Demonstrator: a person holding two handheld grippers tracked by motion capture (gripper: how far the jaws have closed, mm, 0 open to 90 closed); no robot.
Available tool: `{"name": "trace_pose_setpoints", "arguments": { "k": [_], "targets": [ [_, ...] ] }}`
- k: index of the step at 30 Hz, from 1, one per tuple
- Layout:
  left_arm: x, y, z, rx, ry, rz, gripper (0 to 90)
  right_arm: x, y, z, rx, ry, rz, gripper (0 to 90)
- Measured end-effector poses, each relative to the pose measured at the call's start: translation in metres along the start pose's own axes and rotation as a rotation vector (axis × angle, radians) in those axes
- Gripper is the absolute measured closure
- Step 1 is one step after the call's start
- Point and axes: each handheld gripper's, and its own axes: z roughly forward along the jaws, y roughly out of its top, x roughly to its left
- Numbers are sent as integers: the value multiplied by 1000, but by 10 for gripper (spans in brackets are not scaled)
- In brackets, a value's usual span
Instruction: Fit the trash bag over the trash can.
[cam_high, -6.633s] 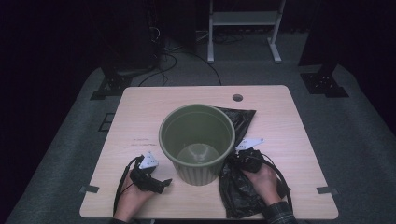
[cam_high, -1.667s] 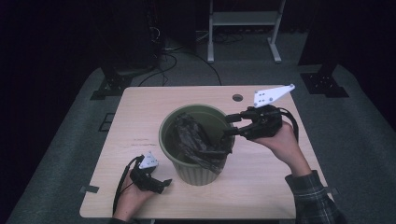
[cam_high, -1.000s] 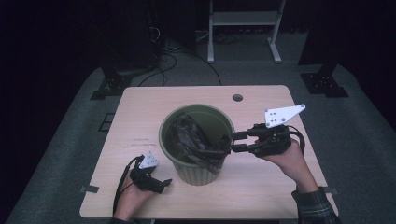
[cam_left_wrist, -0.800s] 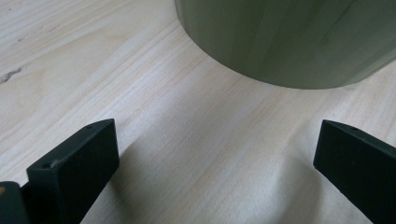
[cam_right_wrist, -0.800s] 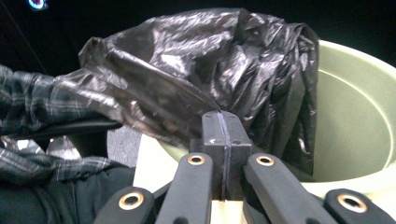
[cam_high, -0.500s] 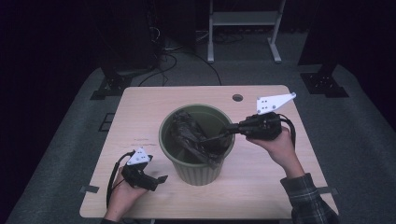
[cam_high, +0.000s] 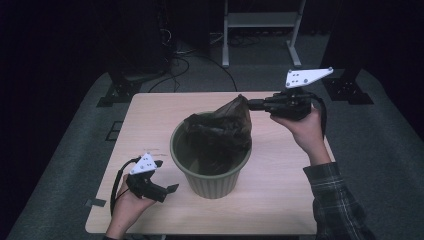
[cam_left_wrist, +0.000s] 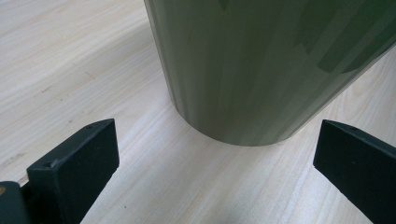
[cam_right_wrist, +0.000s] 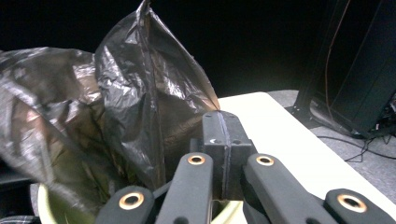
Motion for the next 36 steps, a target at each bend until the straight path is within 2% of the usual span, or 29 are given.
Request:
{"name": "trace_pose_setpoints", "arguments": {
  "k": [5, 6, 7, 8, 9, 13, 15, 17, 18, 19, 21, 22, 25, 27, 28, 29, 30, 31, 32, 33, 34, 35, 36],
  "targets": [
    [3, 8, -18, -27, 5, 2, 0, -1, -1, -9, -2, -19, -4, 900],
    [3, 14, -30, -54, -13, 6, 0, -3, -6, -11, -3, -20, 8, 900],
    [3, 14, -30, -54, -13, 6, 0, -3, -6, -11, -3, -20, 8, 900],
    [2, 24, -44, -94, -36, 10, 0, -5, -10, -11, 1, -20, 15, 900],
    [2, 24, -44, -94, -36, 10, 0, -5, -10, -11, 1, -20, 15, 900],
    [-3, 47, -64, -136, -76, 62, 0, -6, -16, -7, 6, -11, 25, 900],
    [-3, 58, -68, -148, -84, 79, 0, -6, -17, -5, 9, -8, 26, 900],
    [-3, 63, -69, -148, -83, 87, 0, -6, -19, -2, 12, 0, 27, 900],
    [-3, 73, -71, -151, -93, 110, 9, -6, -20, 0, 12, 1, 30, 900],
    [-3, 73, -71, -151, -93, 110, 49, -6, -21, 1, 15, 7, 31, 900],
    [-2, 87, -71, -163, -113, 132, 53, -6, -23, 3, 21, 11, 32, 900],
    [-2, 87, -71, -163, -113, 132, 74, -6, -23, 3, 21, 11, 32, 900],
    [-2, 101, -71, -175, -131, 162, 121, -6, -24, 6, 22, 16, 35, 900],
    [-1, 117, -70, -186, -143, 185, 148, -6, -27, 8, 27, 19, 38, 900],
    [-1, 117, -70, -186, -143, 185, 150, -6, -27, 8, 27, 19, 38, 900],
    [-1, 124, -70, -190, -153, 192, 150, -6, -28, 8, 28, 21, 41, 900],
    [0, 130, -71, -198, -174, 204, 218, -6, -29, 9, 31, 22, 42, 900],
    [-1, 140, -72, -216, -185, 215, 239, -6, -31, 10, 33, 24, 45, 900],
    [-1, 140, -72, -216, -185, 215, 241, -6, -31, 10, 33, 24, 45, 900],
    [-2, 149, -72, -213, -189, 233, 241, -6, -31, 10, 35, 25, 47, 900],
    [-3, 158, -71, -217, -197, 249, 283, -6, -33, 11, 36, 29, 47, 900],
    [-3, 158, -71, -217, -197, 249, 282, -6, -33, 11, 36, 29, 47, 900],
    [-5, 170, -70, -216, -204, 273, 283, -7, -34, 13, 39, 32, 49, 900]
  ]
}}
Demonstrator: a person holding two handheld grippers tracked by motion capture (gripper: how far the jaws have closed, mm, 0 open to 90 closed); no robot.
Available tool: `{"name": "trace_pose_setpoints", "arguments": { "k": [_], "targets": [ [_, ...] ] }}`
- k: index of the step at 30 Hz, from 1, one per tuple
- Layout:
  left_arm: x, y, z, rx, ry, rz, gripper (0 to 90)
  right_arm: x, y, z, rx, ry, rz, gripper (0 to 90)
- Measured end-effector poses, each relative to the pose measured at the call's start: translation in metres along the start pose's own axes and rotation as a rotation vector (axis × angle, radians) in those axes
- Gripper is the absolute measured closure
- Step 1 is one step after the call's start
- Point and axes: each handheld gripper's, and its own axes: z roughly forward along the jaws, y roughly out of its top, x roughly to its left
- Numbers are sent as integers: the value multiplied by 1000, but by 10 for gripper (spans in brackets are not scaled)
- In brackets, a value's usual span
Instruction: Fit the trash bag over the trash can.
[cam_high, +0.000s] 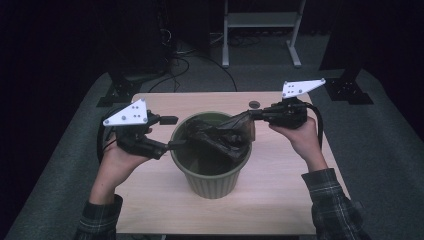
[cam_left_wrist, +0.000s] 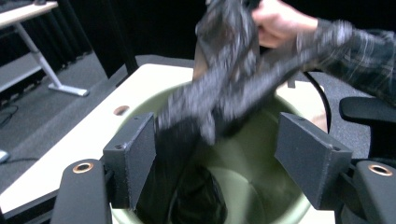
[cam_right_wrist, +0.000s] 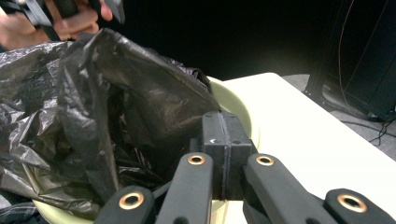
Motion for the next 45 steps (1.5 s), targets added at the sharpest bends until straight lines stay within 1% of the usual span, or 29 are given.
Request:
{"name": "trace_pose_setpoints", "arguments": {
  "k": [1, 4, 6, 7, 8, 11, 12, 13, 15, 16, 17, 18, 19, 20, 21, 22, 23, 24, 25, 26, 28, 29, 30, 31, 36, 38, 40, 41, 45],
  "targets": [
    [0, 0, 0, 0, 0, 0, 283, 0, 0, 1, 3, -1, 1, 900],
    [1, 12, 7, -7, -11, 19, 283, 0, -1, 2, 4, 5, 1, 900],
    [-1, 22, 18, -6, -32, 41, 282, 0, -2, 4, 8, 8, 1, 900],
    [-1, 22, 18, -6, -32, 41, 282, 0, -2, 4, 8, 8, 1, 900],
    [-2, 28, 27, 6, -54, 57, 282, 1, -2, 5, 7, 11, 1, 900],
    [-4, 31, 37, 15, -69, 62, 282, 1, -2, 6, 8, 13, 3, 900],
    [-5, 31, 48, 34, -85, 65, 282, 1, -1, 6, 6, 14, 2, 900],
    [-5, 31, 48, 34, -85, 65, 282, 1, -1, 6, 6, 14, 2, 900],
    [-6, 30, 59, 52, -90, 67, 283, 2, -1, 6, 4, 15, -1, 900],
    [-6, 29, 64, 63, -91, 72, 344, 2, 0, 6, 2, 16, -2, 900],
    [-6, 27, 70, 89, -111, 79, 433, 2, 1, 6, 1, 18, -4, 900],
    [-6, 27, 70, 89, -111, 79, 518, 2, 1, 6, 1, 18, -4, 900],
    [-5, 25, 74, 110, -118, 81, 518, 3, 1, 5, -2, 18, -4, 900],
    [-4, 24, 76, 125, -114, 76, 699, 4, 3, 5, -7, 18, -8, 900],
    [-3, 23, 76, 138, -113, 66, 802, 5, 4, 4, -11, 17, -11, 900],
    [-1, 22, 77, 141, -114, 50, 802, 5, 4, 4, -11, 17, -11, 900],
    [1, 19, 75, 142, -100, 33, 898, 6, 4, 3, -12, 19, -15, 900],
    [1, 19, 75, 142, -100, 33, 899, 6, 4, 3, -12, 19, -15, 900],
    [5, 15, 73, 134, -66, 24, 899, 7, 3, 1, -14, 16, -14, 898],
    [5, 15, 73, 134, -66, 24, 899, 7, 3, 1, -14, 16, -14, 898],
    [10, 10, 69, 123, -33, -9, 899, 8, 2, -3, -23, 7, -3, 831],
    [12, 7, 68, 118, -25, -20, 898, 9, 1, -8, -40, 15, 6, 813],
    [14, 6, 67, 116, -24, -29, 899, 10, 0, -10, -42, 15, 5, 797],
    [17, 2, 65, 112, -10, -44, 898, 12, -1, -13, -43, 23, 9, 780],
    [24, -4, 63, 104, 1, -67, 898, 23, -8, -19, -49, 45, 4, 733],
    [25, -5, 62, 100, 2, -77, 898, 29, -14, -15, -34, 59, 2, 713],
    [26, -5, 62, 99, -1, -78, 898, 29, -16, -13, -29, 61, 5, 698],
    [25, -5, 62, 96, 2, -79, 898, 29, -21, -7, -22, 80, 19, 692],
    [25, -4, 61, 96, 0, -78, 898, 29, -26, 4, -4, 94, 28, 694]
  ]
}}
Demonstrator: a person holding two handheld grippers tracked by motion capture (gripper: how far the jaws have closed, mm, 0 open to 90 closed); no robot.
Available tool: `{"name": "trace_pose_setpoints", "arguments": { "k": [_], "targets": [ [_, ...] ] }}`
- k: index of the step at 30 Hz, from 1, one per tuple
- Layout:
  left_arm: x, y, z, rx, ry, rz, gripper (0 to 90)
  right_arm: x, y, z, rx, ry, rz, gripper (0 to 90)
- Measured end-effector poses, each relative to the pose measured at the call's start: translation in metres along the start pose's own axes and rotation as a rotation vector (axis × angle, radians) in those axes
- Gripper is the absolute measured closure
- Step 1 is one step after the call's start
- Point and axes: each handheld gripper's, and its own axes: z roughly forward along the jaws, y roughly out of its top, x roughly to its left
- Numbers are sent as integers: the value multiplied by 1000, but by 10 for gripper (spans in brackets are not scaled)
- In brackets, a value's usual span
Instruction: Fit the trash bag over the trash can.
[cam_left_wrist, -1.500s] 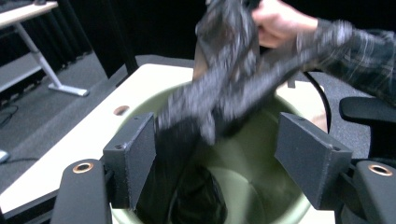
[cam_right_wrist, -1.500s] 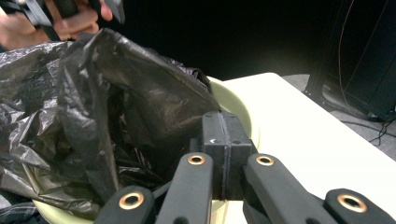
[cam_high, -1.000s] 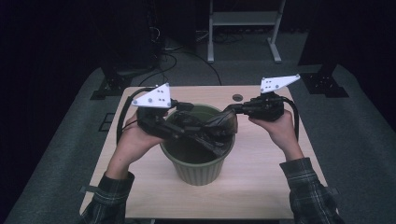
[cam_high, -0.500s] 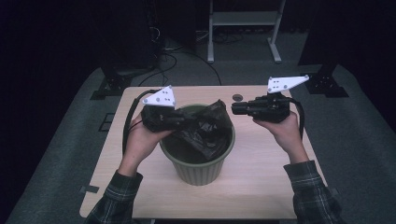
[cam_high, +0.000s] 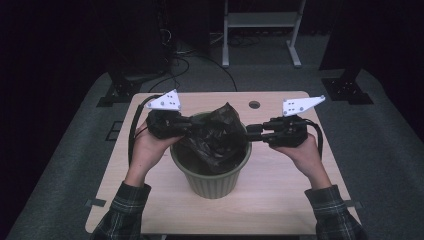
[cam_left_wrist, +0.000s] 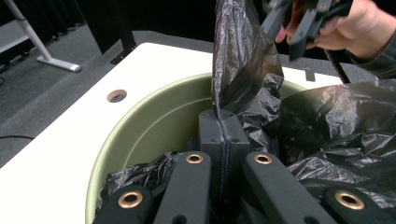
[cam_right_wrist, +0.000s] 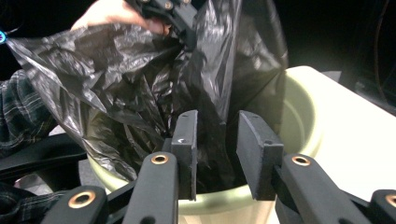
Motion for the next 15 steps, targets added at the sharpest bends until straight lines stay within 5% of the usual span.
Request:
{"name": "trace_pose_setpoints", "arguments": {
  "k": [5, 15],
  "targets": [
    [-1, -2, -2, 6, 3, 0, 898, -4, -2, 16, 22, 7, -4, 900],
    [-1, -10, 25, 71, 16, 3, 897, 5, 27, 34, -30, 92, -45, 900]
  ]
}}
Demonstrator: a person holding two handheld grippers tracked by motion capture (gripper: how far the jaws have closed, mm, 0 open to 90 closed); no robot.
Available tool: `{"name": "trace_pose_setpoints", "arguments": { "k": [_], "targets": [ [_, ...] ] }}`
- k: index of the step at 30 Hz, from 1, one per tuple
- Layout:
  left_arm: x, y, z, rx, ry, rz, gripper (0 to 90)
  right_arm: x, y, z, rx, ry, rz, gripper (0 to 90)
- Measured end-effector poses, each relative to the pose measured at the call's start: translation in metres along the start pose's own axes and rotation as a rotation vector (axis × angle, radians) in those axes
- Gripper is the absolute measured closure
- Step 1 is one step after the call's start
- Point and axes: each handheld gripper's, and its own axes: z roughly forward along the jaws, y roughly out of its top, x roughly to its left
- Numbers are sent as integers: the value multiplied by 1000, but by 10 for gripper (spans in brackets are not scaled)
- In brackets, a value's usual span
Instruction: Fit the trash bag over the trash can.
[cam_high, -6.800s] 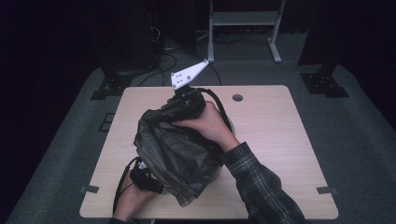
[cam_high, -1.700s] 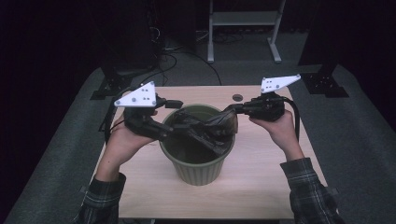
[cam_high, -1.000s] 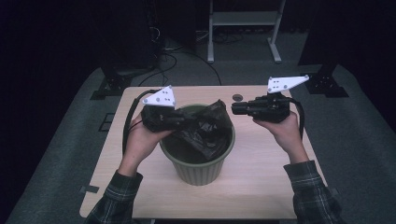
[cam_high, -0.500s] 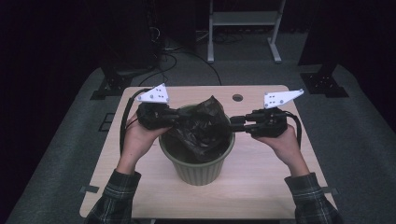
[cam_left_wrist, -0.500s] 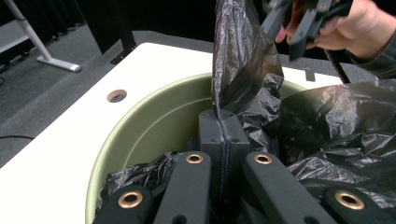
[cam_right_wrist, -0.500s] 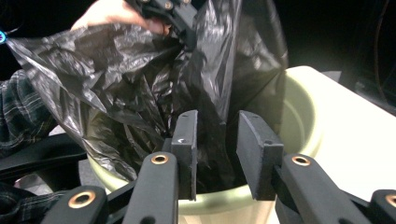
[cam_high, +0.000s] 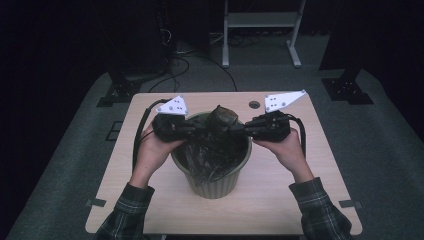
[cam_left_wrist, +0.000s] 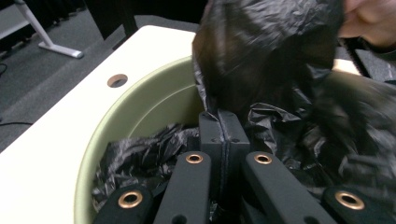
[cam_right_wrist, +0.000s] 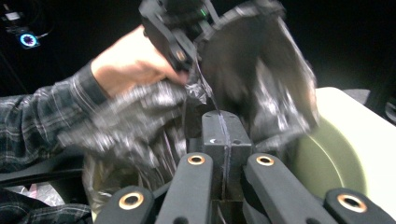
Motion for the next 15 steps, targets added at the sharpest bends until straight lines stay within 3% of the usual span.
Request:
{"name": "trace_pose_setpoints", "arguments": {
  "k": [2, 3, 4, 7, 11, 14, 15],
  "targets": [
    [-1, 0, 4, 1, 24, 2, 752, 1, 5, 7, 2, 13, -9, 900],
    [-1, 0, 4, -1, 59, -9, 752, 1, 6, 9, 7, 12, -14, 900],
    [-1, 0, 2, -2, 72, -13, 593, 2, 7, 14, 27, 3, -22, 900],
    [-4, 0, -15, -56, 82, -14, 378, -2, 4, 21, 62, -16, -9, 900],
    [-9, 3, -30, -90, 45, 10, 358, -4, 1, 25, 82, -33, 1, 900],
    [-15, 8, -25, -97, -14, 30, 359, -5, 2, 29, 82, -38, 5, 900],
    [-15, 8, -25, -97, -14, 30, 359, -5, 2, 29, 82, -38, 5, 900]
  ]
}}
